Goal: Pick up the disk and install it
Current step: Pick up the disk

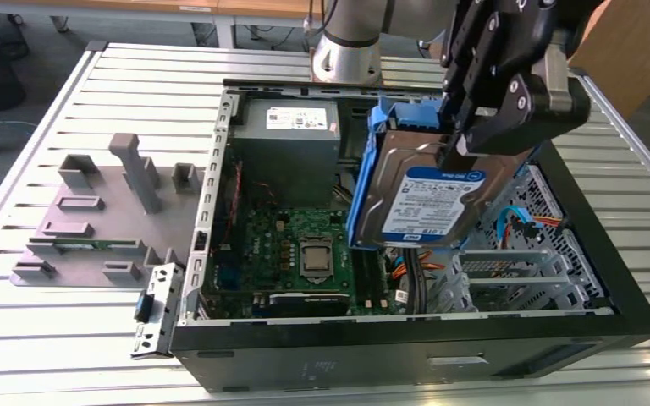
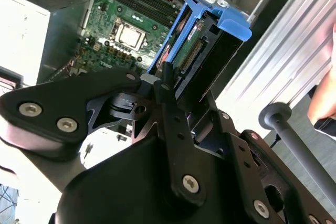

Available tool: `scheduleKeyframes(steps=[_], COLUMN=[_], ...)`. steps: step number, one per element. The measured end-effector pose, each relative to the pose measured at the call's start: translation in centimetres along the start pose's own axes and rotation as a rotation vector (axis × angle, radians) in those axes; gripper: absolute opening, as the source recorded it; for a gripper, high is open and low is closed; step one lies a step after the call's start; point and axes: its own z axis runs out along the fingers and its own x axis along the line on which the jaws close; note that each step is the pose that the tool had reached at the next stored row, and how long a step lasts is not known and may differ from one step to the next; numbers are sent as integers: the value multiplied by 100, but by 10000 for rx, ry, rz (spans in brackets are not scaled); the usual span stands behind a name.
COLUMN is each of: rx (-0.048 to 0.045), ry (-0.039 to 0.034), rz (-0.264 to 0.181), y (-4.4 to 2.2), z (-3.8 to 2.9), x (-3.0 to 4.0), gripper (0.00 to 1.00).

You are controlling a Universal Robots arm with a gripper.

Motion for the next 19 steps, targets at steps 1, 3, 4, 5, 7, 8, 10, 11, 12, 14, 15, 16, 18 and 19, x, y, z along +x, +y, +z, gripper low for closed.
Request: scheduleKeyframes(steps=[1, 3, 4, 5, 7, 8, 10, 11, 12, 14, 15, 16, 18, 19], rx=[-1, 0, 0, 0, -1, -2, -4, -7, -10, -16, -21, -25, -36, -42], ry=[2, 1, 0, 1, 2, 3, 1, 1, 1, 1, 1, 2, 3, 3], rz=[0, 0, 0, 0, 1, 1, 1, 1, 1, 1, 1, 2, 2, 2], y=[-1, -4, -6, -7, -9, -12, -27, -39, -52, -90, -116, -141, -198, -227], z=[-1, 1, 2, 3, 4, 5, 8, 9, 10, 11, 11, 12, 12, 12], x=[24, 71, 93, 113, 140, 151, 169, 176, 182, 190, 191, 192, 192, 193], gripper=[35, 35, 35, 35, 35, 35, 35, 35, 35, 35, 35, 35, 35, 35])
